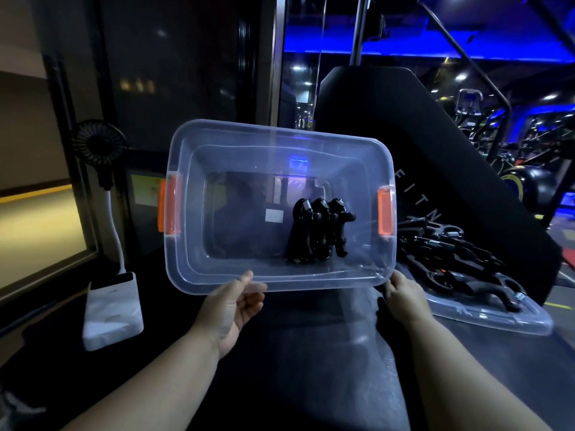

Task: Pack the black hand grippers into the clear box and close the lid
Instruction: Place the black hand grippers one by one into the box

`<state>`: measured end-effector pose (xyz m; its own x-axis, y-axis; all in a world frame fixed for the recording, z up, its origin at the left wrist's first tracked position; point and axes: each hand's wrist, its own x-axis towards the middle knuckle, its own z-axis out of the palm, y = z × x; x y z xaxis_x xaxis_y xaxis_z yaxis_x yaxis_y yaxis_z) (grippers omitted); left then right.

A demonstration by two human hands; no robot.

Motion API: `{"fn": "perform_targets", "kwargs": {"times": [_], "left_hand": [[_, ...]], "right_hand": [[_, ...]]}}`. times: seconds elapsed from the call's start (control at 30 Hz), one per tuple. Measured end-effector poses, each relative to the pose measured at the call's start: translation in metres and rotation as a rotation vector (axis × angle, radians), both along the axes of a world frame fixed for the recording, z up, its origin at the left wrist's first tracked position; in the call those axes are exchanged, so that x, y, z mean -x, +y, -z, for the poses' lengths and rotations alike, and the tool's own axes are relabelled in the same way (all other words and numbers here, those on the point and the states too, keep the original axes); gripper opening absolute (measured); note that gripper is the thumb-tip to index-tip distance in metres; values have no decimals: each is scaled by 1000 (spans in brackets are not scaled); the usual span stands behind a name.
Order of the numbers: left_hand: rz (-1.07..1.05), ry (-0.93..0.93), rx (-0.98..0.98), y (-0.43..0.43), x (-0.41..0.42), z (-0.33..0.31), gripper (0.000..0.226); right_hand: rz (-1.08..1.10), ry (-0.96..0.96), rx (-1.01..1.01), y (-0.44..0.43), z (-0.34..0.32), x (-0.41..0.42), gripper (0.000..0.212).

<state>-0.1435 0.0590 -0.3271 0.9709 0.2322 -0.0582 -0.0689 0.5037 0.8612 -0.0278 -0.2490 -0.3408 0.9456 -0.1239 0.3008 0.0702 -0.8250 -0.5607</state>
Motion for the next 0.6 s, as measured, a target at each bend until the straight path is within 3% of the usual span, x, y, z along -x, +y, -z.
{"fn": "perform_targets", "kwargs": {"times": [0.6], "left_hand": [[-7, -22, -17, 1, -3, 4, 26]], "right_hand": [[30, 156, -27, -23, -19, 45, 31]]}}
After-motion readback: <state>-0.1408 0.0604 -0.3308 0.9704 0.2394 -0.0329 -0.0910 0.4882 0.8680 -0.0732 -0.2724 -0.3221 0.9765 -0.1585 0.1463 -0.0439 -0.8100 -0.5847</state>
